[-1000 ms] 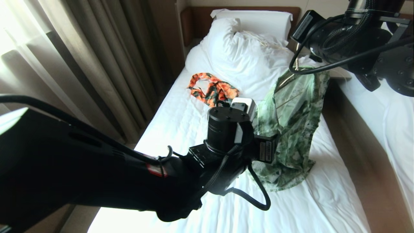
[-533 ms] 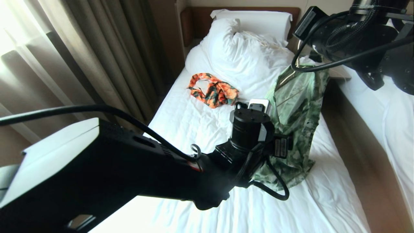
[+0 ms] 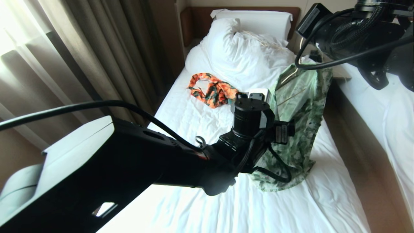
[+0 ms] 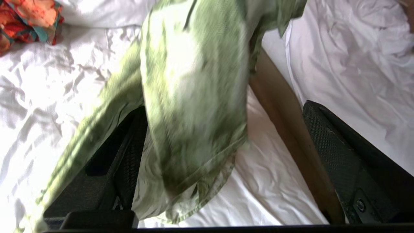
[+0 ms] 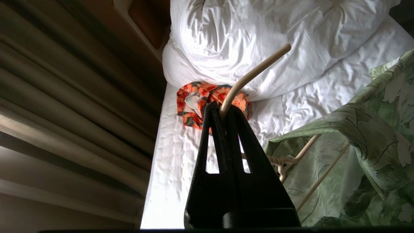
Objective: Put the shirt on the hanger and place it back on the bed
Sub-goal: Take the clothes hanger out of the clothes
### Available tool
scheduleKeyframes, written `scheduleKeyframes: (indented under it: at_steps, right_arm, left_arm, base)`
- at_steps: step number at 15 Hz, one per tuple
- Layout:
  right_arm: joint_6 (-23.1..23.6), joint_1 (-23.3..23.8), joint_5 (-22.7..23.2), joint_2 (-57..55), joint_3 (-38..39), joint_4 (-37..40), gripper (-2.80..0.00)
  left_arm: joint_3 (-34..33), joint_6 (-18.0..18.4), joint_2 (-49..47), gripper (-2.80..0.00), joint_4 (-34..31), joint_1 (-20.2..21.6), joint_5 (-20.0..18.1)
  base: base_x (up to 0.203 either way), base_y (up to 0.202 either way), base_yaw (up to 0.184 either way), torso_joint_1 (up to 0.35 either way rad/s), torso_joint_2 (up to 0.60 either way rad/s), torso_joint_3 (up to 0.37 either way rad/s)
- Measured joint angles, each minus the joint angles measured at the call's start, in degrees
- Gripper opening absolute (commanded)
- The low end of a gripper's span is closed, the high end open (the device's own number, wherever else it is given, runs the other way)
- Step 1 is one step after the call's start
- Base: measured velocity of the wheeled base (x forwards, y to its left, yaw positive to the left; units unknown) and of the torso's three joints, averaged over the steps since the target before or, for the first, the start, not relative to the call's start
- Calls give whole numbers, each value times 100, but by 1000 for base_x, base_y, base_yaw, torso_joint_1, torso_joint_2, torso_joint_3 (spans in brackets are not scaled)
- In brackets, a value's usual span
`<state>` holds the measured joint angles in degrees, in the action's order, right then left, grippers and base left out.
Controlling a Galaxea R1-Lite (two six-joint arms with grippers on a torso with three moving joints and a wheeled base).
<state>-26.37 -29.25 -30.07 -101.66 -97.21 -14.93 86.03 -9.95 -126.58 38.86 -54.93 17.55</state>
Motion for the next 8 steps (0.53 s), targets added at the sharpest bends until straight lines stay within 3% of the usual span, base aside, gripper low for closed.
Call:
scheduleKeyframes:
  at_steps: [2,3,8]
  right_arm:
    - [-1,0,0,4,51,2,-280]
    - [-1,1,0,6,71,-2,-280]
    - [-11,0,0,6,101,-6,-280]
  left_arm:
    - [93,-12,-29,0,13,-19,7]
    - [104,-16,-40,-280,22,-19,9]
    - [127,-7,-65,-280,29,-24,0]
  base:
    - [0,0,0,0,0,0]
    - [0,0,0,0,0,0]
    - [0,0,0,0,0,0]
